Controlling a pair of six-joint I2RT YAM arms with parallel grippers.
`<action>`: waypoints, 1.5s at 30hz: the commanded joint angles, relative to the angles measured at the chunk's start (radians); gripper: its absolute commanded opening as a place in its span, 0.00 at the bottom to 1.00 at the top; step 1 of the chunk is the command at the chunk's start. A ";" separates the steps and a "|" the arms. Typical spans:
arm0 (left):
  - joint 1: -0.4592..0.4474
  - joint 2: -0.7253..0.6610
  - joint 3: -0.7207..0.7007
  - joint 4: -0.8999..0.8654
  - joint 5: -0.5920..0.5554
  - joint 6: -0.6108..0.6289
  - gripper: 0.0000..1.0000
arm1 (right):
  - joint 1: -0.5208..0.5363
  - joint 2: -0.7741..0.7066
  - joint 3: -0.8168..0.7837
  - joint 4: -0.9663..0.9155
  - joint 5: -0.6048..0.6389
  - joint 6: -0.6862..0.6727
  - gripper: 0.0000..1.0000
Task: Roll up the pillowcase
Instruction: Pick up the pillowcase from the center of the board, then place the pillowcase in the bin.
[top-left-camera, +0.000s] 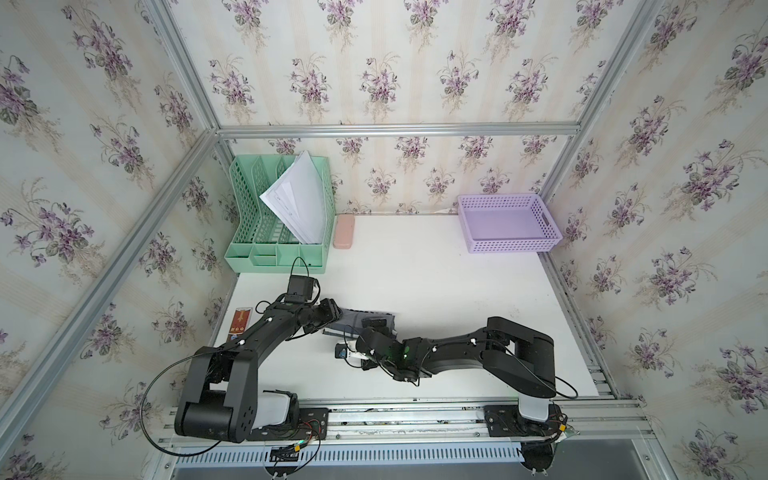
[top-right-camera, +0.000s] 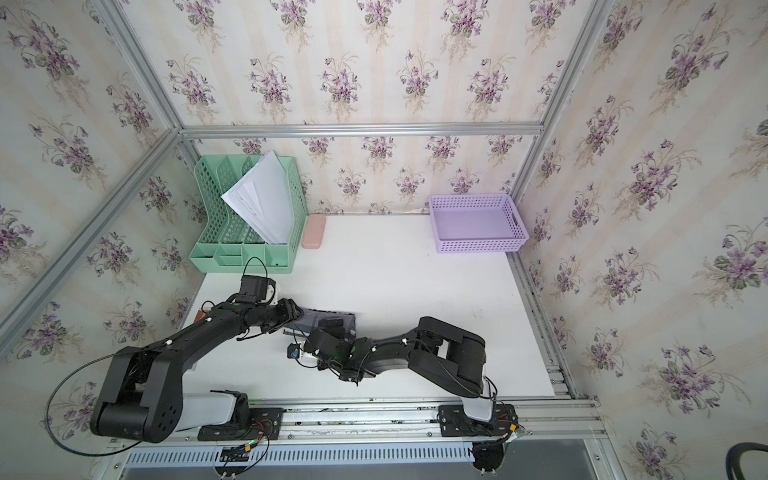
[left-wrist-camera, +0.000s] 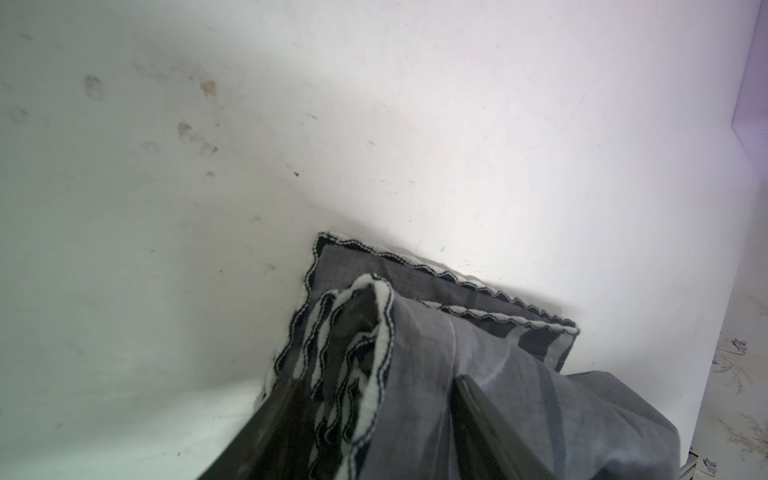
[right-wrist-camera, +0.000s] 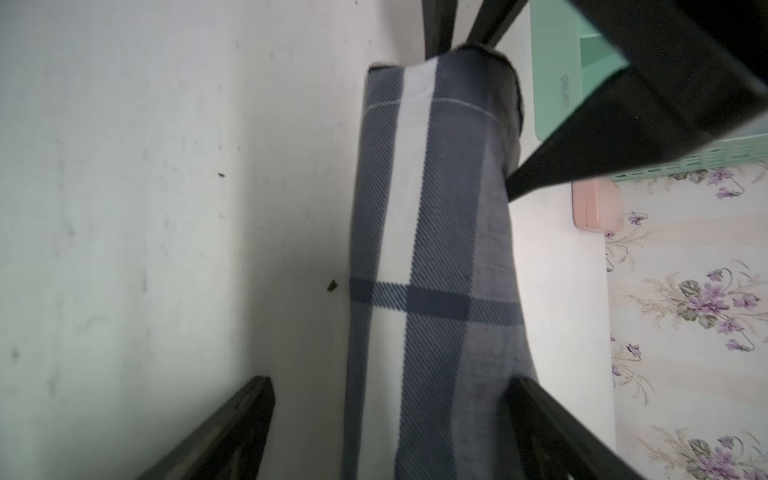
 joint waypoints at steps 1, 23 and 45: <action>0.000 0.011 0.011 -0.006 -0.007 0.016 0.63 | 0.001 0.026 0.016 -0.061 -0.044 0.010 0.93; 0.060 -0.182 0.169 -0.224 -0.085 0.054 0.95 | -0.163 0.181 0.238 -0.265 -0.003 0.043 0.00; 0.138 -0.234 0.171 -0.258 -0.103 0.028 0.99 | -1.021 0.280 0.859 -0.247 0.044 -0.437 0.00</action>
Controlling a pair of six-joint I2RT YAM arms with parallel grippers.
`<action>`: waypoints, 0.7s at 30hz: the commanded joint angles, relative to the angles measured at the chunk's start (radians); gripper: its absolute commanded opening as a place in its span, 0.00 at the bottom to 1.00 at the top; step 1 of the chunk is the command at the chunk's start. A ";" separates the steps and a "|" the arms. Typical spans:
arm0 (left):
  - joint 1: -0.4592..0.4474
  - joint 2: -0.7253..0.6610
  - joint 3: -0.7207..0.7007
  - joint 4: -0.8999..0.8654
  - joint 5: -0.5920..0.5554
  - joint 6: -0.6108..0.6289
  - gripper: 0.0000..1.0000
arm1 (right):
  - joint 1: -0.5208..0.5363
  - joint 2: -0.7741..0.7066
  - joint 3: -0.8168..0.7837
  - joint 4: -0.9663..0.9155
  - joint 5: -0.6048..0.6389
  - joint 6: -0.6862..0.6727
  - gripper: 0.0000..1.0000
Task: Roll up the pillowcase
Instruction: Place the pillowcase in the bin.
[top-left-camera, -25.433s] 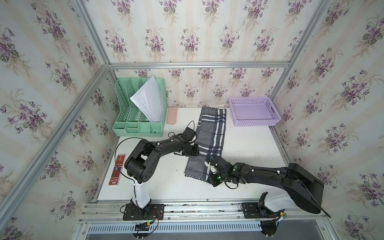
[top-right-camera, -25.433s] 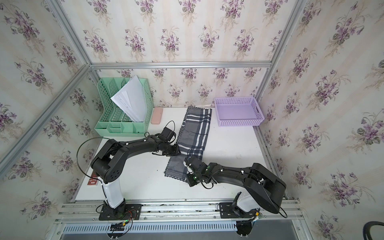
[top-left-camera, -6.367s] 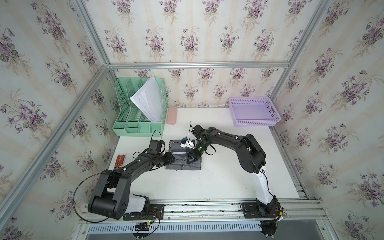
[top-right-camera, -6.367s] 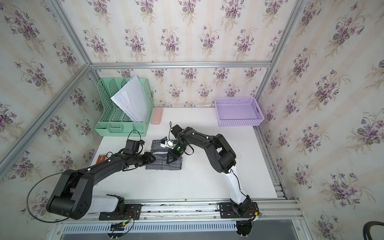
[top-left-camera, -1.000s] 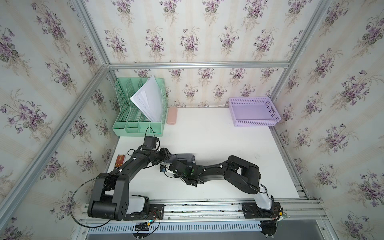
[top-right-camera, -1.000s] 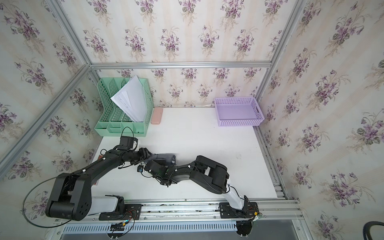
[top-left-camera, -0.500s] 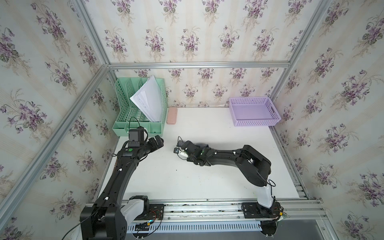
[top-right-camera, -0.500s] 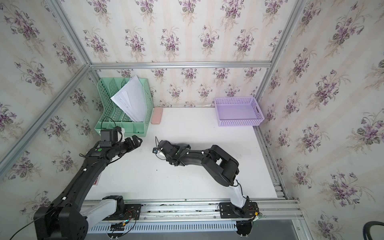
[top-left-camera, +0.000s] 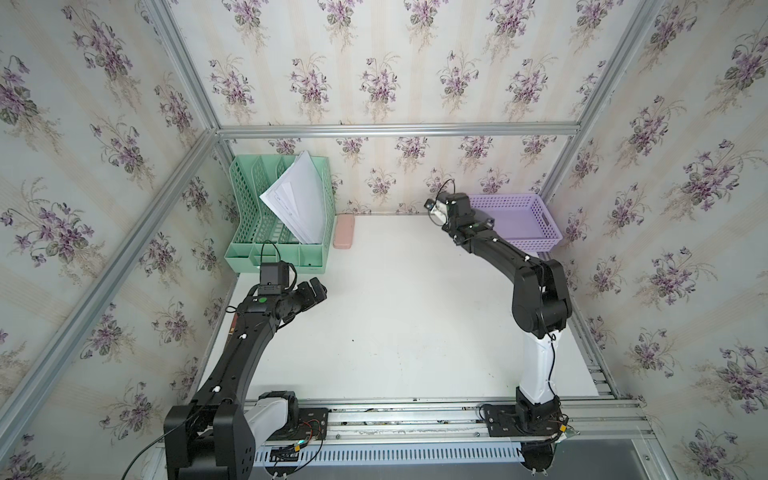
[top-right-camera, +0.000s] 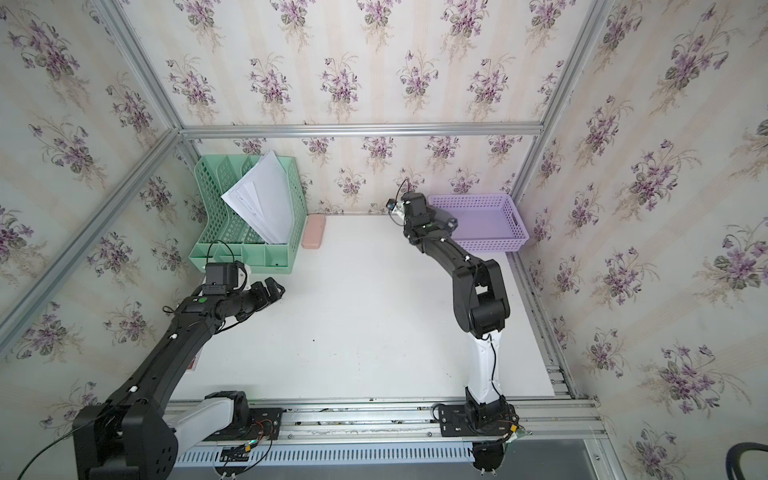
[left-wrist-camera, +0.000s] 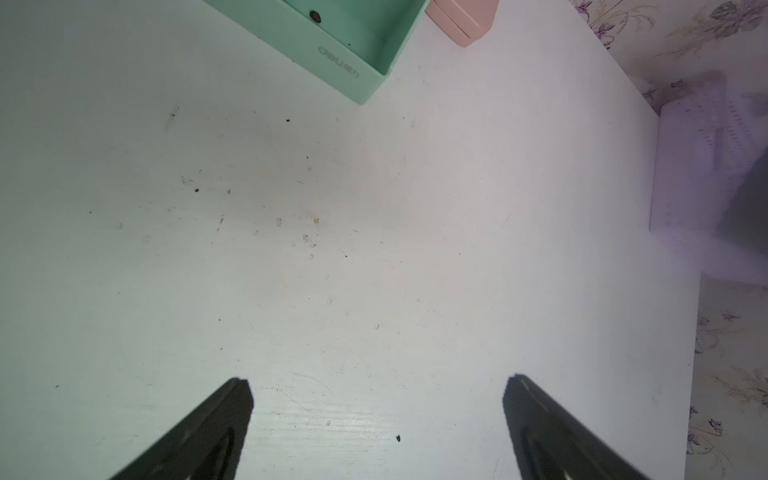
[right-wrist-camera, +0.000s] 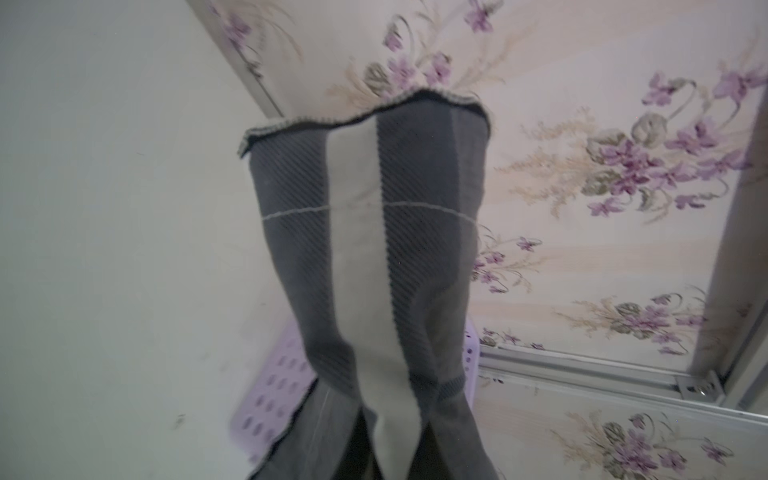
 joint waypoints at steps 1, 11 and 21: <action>0.003 -0.005 -0.005 -0.008 -0.022 0.007 0.99 | -0.083 0.126 0.204 0.000 -0.009 -0.124 0.00; 0.003 0.010 -0.016 -0.004 -0.033 0.015 0.99 | -0.296 0.412 0.577 0.029 -0.141 -0.094 0.01; 0.002 0.107 -0.027 0.060 -0.012 -0.009 0.99 | -0.361 0.564 0.579 -0.020 -0.221 -0.068 0.03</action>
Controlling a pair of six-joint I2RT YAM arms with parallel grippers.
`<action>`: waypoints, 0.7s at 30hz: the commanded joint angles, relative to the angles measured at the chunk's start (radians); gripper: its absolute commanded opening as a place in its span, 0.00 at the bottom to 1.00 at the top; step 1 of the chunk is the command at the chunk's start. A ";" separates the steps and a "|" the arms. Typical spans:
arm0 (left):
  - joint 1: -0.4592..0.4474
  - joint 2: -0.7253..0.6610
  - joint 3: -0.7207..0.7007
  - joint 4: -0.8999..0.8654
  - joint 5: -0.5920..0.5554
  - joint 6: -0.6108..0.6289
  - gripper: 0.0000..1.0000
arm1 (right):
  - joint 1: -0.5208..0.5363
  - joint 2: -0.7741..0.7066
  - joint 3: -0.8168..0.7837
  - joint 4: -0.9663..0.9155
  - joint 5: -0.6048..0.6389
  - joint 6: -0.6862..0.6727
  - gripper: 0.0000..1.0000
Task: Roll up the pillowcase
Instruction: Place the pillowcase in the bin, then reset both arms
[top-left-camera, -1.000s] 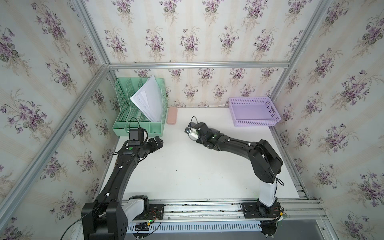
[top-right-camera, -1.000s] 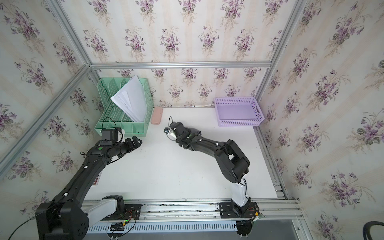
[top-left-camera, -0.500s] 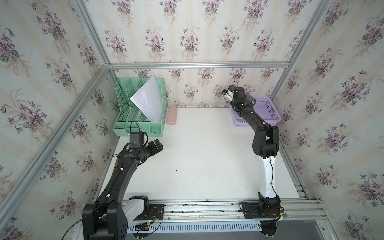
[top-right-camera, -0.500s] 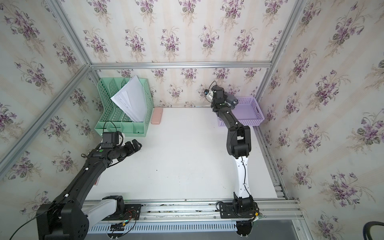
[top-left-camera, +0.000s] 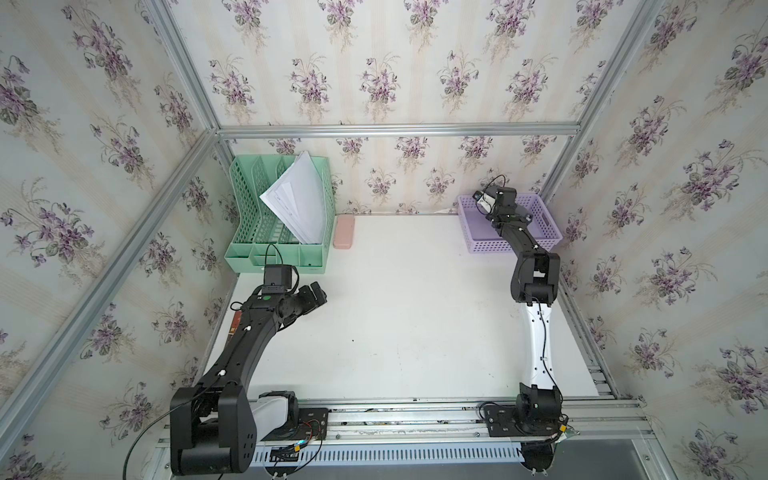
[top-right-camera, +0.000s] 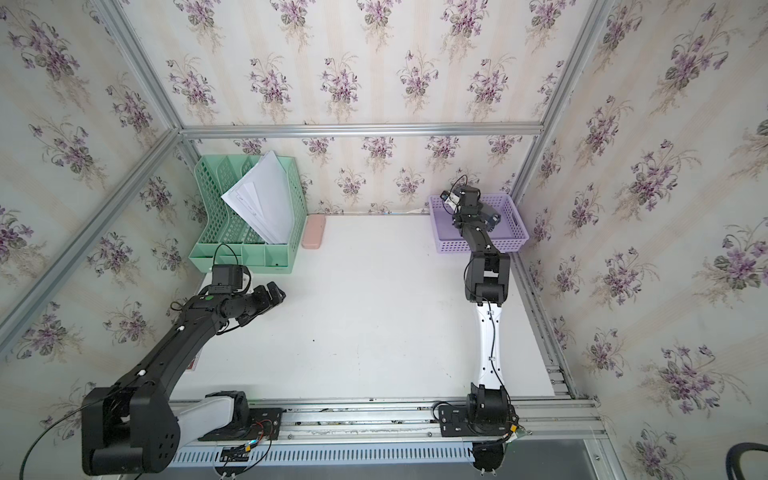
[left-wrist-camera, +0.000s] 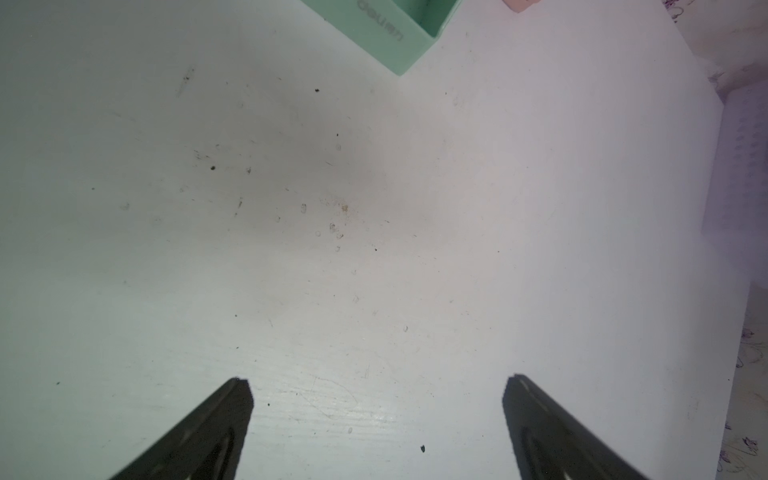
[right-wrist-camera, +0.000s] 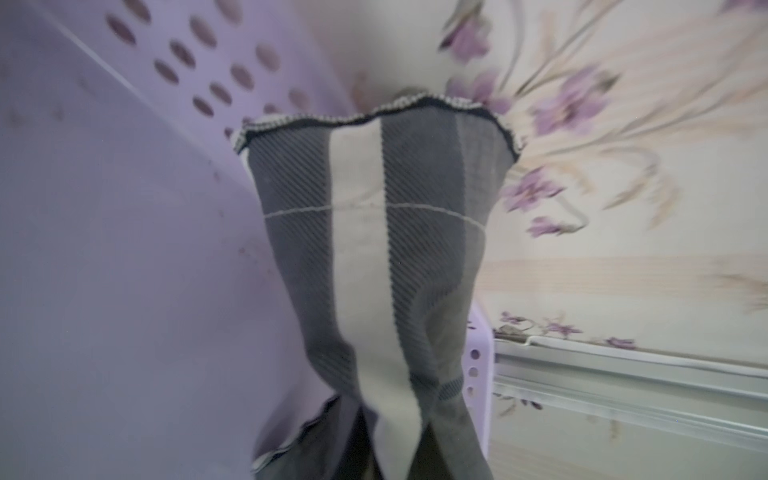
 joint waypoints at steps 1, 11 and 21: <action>-0.001 0.027 0.007 0.032 0.009 -0.007 0.99 | 0.002 0.016 0.004 -0.026 -0.043 0.060 0.08; -0.001 0.055 0.052 0.037 -0.028 0.007 1.00 | 0.002 -0.113 -0.003 -0.248 -0.195 0.263 0.81; -0.001 0.032 0.120 0.110 -0.321 0.110 0.99 | 0.006 -0.600 -0.436 -0.237 -0.426 0.703 1.00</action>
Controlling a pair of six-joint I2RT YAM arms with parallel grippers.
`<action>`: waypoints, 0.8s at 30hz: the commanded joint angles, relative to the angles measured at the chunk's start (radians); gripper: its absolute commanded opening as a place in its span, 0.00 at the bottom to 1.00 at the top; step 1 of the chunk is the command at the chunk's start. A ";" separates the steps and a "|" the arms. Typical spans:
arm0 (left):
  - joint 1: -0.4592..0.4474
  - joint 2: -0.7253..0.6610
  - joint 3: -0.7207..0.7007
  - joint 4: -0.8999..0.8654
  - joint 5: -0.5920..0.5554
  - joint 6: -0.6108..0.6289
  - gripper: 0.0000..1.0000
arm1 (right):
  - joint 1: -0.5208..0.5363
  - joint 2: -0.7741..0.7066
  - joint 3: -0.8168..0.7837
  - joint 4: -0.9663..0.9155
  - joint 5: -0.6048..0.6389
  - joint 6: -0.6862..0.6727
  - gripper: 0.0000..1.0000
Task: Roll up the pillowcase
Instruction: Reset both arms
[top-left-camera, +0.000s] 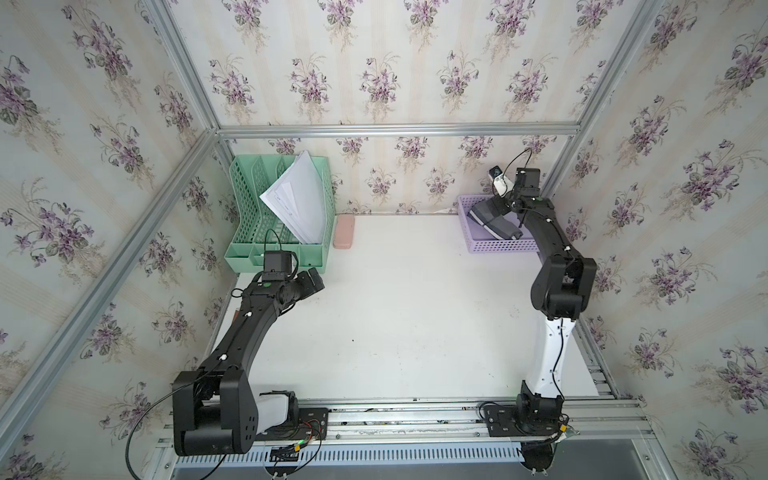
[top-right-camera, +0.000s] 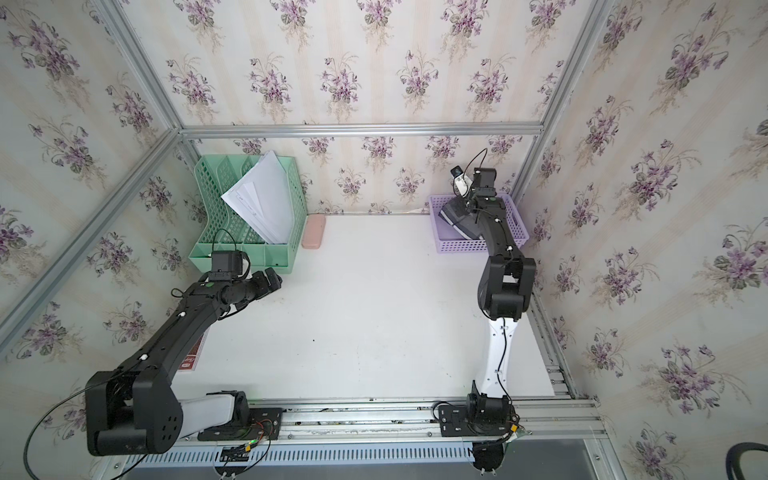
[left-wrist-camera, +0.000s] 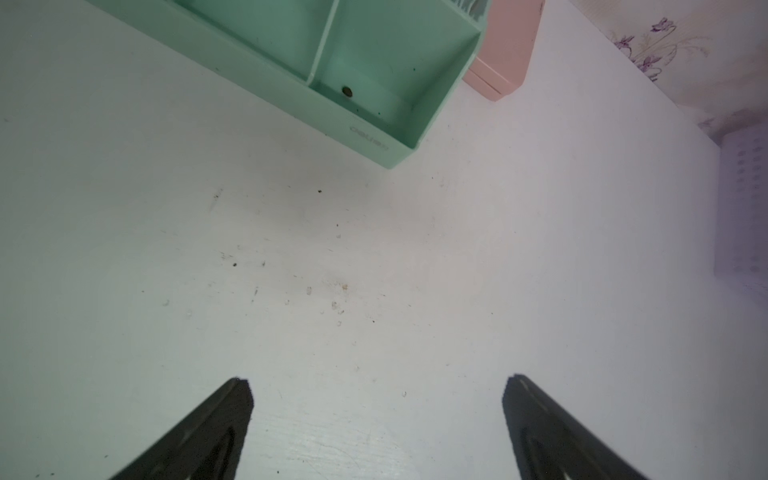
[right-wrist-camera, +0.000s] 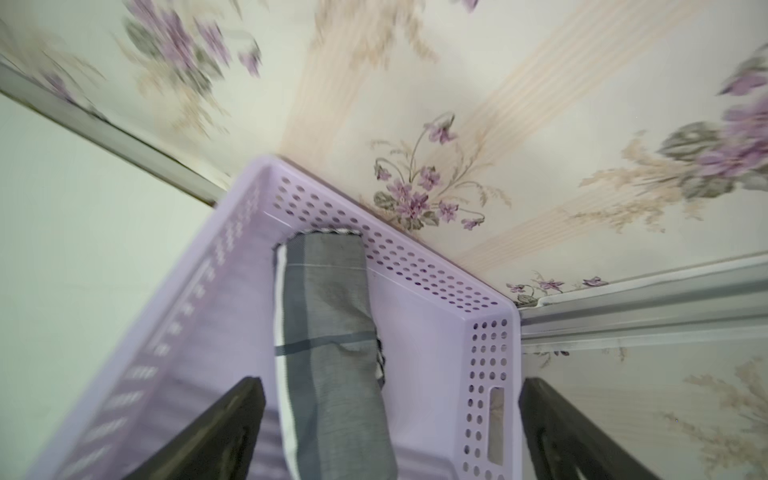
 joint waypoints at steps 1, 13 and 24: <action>0.001 -0.042 -0.018 0.099 -0.236 0.080 0.99 | 0.007 -0.157 -0.217 0.064 -0.130 0.295 1.00; -0.041 -0.151 -0.539 0.911 -0.366 0.344 0.99 | 0.026 -0.858 -1.450 0.818 0.221 0.768 1.00; -0.054 0.119 -0.685 1.503 -0.301 0.490 0.99 | 0.026 -0.708 -1.830 1.597 -0.067 0.647 1.00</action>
